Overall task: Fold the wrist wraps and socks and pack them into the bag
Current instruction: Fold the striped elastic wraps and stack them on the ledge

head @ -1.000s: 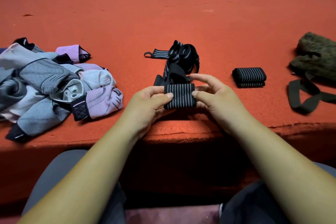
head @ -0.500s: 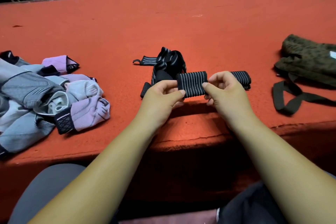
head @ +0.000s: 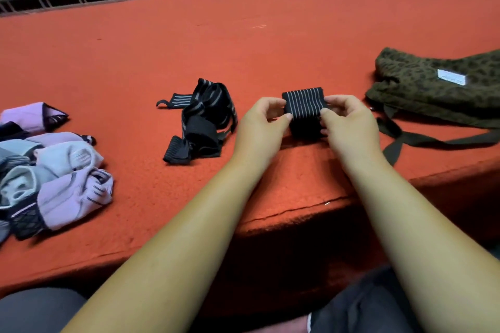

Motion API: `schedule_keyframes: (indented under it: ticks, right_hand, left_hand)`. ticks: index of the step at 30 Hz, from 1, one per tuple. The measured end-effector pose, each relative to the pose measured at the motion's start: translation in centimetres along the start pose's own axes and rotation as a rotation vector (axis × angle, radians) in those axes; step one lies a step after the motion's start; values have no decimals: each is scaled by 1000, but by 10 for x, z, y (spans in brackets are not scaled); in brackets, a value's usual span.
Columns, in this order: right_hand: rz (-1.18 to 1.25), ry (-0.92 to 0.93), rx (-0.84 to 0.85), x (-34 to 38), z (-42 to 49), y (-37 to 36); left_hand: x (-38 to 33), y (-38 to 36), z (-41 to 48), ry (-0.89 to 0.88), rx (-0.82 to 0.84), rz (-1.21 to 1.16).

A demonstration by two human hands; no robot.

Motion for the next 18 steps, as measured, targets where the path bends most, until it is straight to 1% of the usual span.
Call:
schedule_keyframes:
  ticks: [4, 10, 14, 18]
  right_hand:
    - [-104, -15, -42, -10, 12, 7]
    - [-223, -50, -35, -22, 18, 3]
    - [-226, -51, -39, -21, 15, 3]
    - [-246, -27, -79, -14, 11, 9]
  left_hand:
    - [2, -19, 4, -72, 34, 162]
    - [15, -31, -2, -69, 83, 346]
    - [15, -33, -5, -80, 114, 420]
    - [9, -28, -9, -75, 120, 419]
Point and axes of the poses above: each hand's wrist, its own z-axis towards the middle knuckle, its own y-axis out of the back of the hand, x = y × z, the point moved 10 cm from there along z, towards the middle knuckle, and after that the axes turned 2 degrees about x, right-handed, at the moved point
